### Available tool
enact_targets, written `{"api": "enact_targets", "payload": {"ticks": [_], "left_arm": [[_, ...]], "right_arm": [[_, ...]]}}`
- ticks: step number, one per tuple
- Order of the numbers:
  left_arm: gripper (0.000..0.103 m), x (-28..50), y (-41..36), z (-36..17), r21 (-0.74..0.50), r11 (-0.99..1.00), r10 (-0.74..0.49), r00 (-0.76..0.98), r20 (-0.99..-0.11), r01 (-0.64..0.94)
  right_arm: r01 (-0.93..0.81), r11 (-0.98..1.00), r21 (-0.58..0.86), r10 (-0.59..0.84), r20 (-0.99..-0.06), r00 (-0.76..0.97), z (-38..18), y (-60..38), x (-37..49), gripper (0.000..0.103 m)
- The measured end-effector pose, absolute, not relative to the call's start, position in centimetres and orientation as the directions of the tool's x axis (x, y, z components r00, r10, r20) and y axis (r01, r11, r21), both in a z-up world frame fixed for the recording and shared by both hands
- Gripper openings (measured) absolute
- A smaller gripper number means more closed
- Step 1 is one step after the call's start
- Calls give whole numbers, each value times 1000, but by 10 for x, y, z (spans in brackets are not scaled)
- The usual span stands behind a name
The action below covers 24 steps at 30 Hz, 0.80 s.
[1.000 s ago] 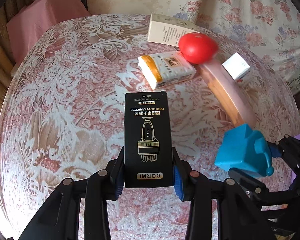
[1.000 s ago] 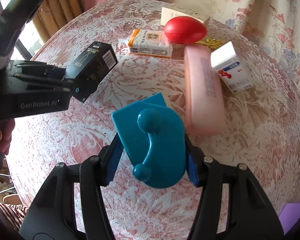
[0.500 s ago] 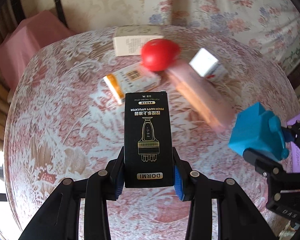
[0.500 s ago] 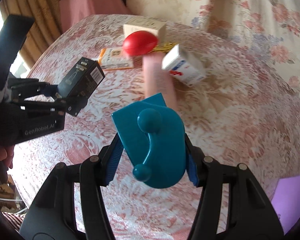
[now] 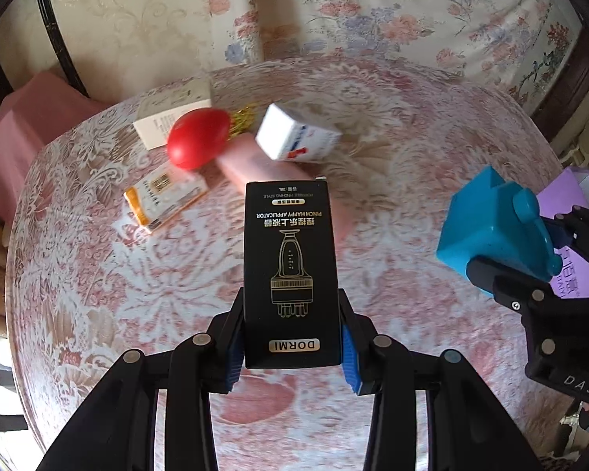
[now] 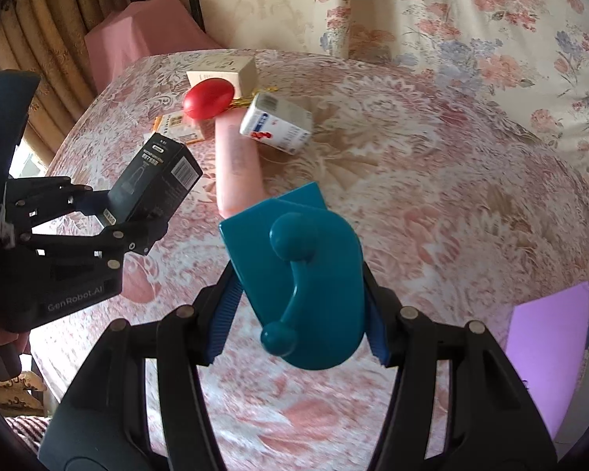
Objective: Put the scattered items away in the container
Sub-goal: 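Carry the blue case and black DORMI box with both grippers into the purple box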
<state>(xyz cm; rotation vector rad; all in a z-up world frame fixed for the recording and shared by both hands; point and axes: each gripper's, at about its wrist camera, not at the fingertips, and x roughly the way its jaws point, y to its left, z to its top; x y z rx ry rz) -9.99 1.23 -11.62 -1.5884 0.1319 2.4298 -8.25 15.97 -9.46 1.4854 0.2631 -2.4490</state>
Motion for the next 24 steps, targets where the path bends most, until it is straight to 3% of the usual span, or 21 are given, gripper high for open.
{"api": "enact_targets", "payload": {"ticks": [24], "left_arm": [[41,-67,190,-50,-48,-949,191,-447,-874,-310]], "right_arm": [[292,-956,29,-176,-853,-491,-42,329,-39,59]]}}
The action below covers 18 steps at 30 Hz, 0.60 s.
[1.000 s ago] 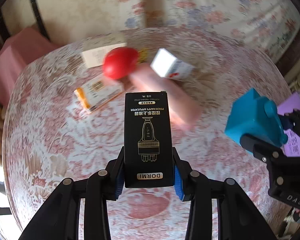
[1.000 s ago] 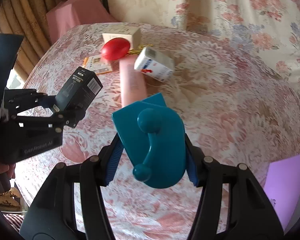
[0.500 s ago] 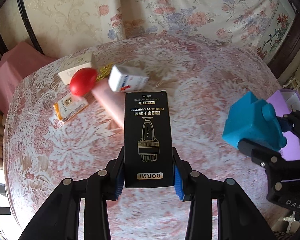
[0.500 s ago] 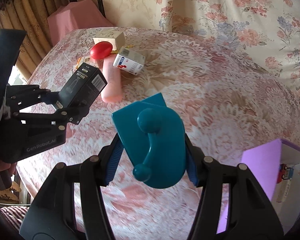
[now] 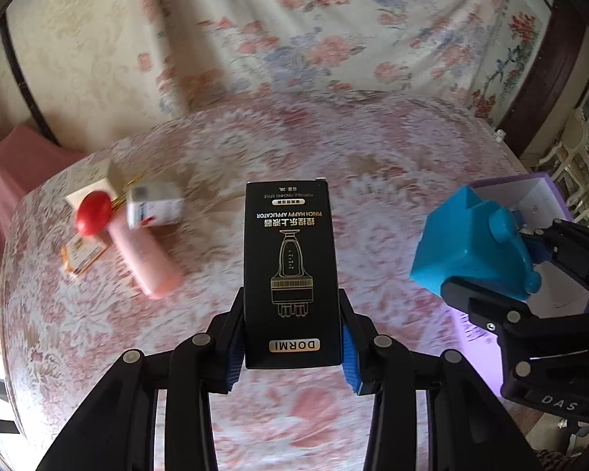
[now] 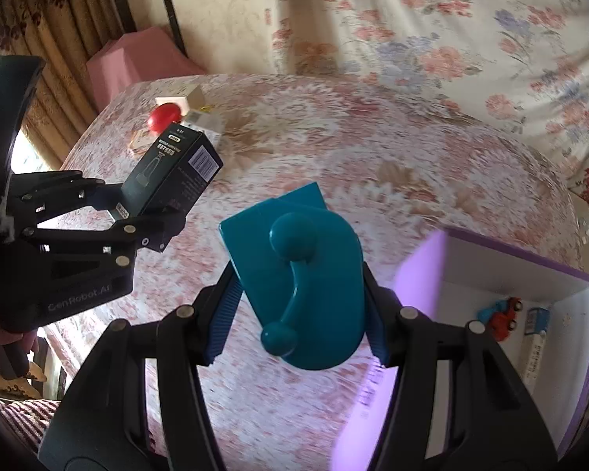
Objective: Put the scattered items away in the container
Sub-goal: 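Carry the blue case and black DORMI box with both grippers into the purple box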
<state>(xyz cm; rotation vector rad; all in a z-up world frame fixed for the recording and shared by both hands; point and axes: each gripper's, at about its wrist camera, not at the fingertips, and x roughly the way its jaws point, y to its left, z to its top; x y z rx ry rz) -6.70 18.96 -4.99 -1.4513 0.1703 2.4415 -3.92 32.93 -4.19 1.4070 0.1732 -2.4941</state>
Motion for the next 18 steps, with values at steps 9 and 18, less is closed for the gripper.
{"api": "enact_targets", "payload": {"ticks": [9,18], "left_arm": [[41,-51,279,-33,-69,-917,259,-454,-853,-393],[41,-32,374,-36,-75,-838,331,-395,-857,-540]], "right_arm": [[198,-980,31,-133,-841,-525,-35,419,-20,59],[30,-998,46,-55,-879,-474,-60,511,2,59]]}}
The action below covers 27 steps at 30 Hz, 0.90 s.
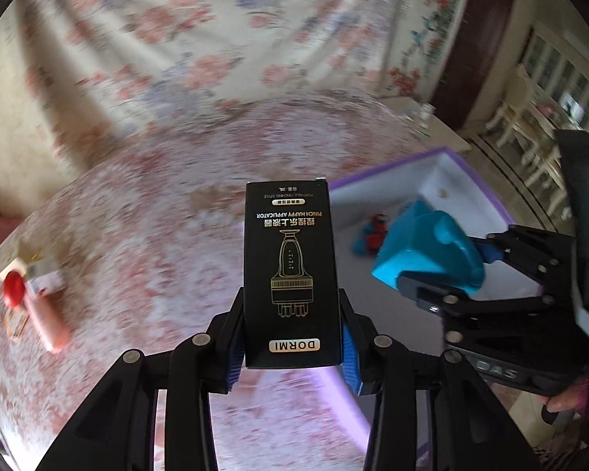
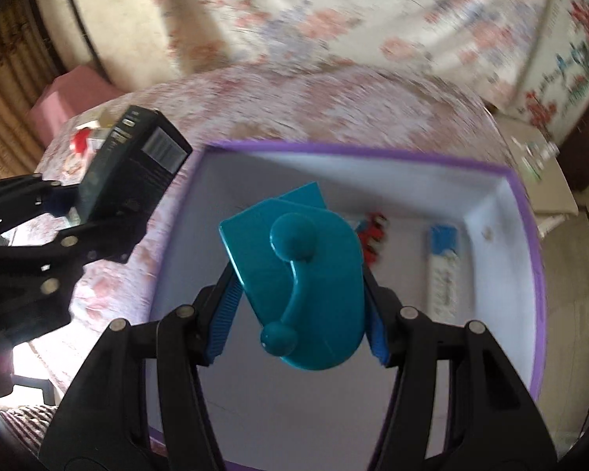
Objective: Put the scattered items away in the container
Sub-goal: 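Carry the blue case and black DORMI box with both grippers into the purple box, then lower the DORMI box with left gripper while right lowers the blue case, open both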
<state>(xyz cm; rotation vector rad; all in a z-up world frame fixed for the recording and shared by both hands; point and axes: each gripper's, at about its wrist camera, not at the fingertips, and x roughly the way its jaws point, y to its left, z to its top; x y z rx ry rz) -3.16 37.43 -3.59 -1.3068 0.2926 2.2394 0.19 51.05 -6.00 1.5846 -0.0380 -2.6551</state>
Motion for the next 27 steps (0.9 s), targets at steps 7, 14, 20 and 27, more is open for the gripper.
{"api": "enact_targets", "payload": {"ticks": [7,14,20,27], "left_arm": [[41,-35,432,-61,-86,-815,305,-298,-904,-573],[41,-61,455,-100,-41,-866,157,-193,-969,-499],[41,-76,470,-112,13,-882,83,-183,-980,-471],[42,-85,484,-130,67,-880,38,-210,-977,-469]], "right_arm": [[-13,-1000,11,-6,-932,-363,-88,557,-5,59],[2,-1000,-26,25,-964,-263,-114,584,-30,59],[23,-998,-65,57,-967,-248,-124,590,-48,59],[38,-992,-122,108,-956,-271,-130,588,-64,59]]}}
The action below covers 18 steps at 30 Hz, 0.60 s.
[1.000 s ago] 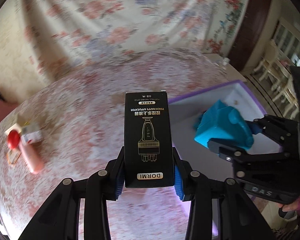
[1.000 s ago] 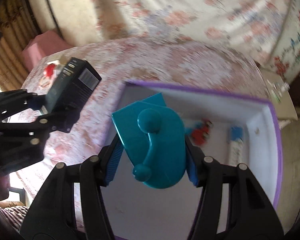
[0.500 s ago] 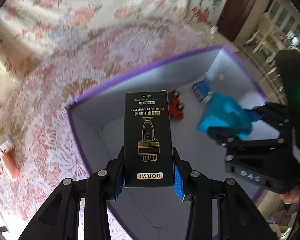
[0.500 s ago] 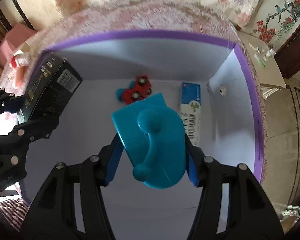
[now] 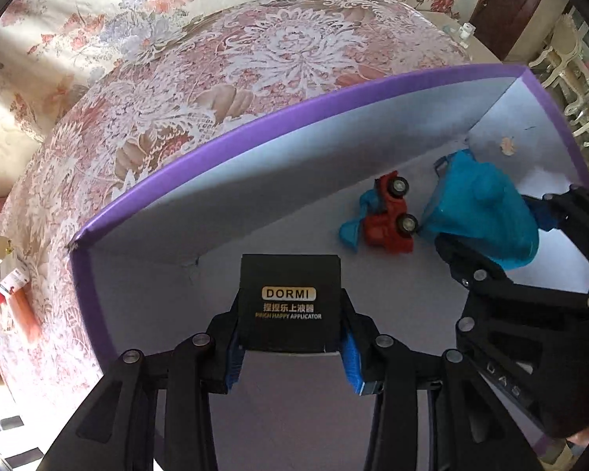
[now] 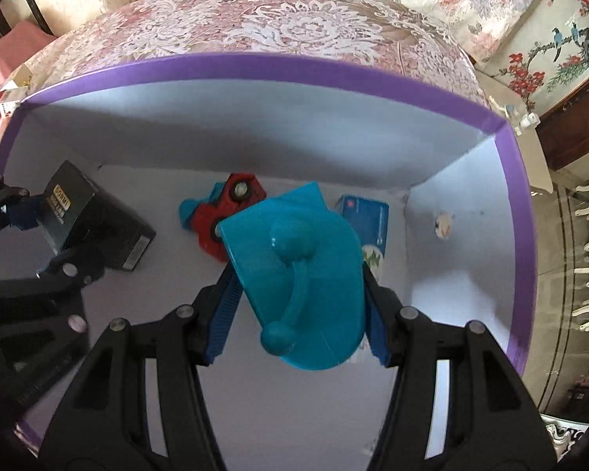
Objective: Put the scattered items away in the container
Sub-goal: 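Lower the DORMI box with left gripper while right lowers the blue case, open both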
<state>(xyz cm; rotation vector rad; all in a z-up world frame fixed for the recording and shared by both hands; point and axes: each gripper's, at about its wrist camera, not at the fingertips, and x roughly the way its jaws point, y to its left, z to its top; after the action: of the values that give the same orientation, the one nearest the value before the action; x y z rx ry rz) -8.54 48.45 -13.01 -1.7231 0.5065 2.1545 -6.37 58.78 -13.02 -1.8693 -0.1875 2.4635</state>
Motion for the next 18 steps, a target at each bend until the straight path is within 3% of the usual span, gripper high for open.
{"api": "enact_targets", "payload": {"ticks": [5,10,18], "left_arm": [[44,-87,488,-134,100,-879,13,-232,-973,-466],[56,-83,486,-134,112,-885,0,-240,-971,-452],[59,-81,484,-120,69,-892,41,-233,-972,-447]], "right_arm": [[28,-990,-139,127,-955,-268,-129,592,-68,59],[24,-992,-123,112,-955,-274,-133,591,-70,60],[-13,-998,-66,67,-959,-275,-126,595,-64,60]]}}
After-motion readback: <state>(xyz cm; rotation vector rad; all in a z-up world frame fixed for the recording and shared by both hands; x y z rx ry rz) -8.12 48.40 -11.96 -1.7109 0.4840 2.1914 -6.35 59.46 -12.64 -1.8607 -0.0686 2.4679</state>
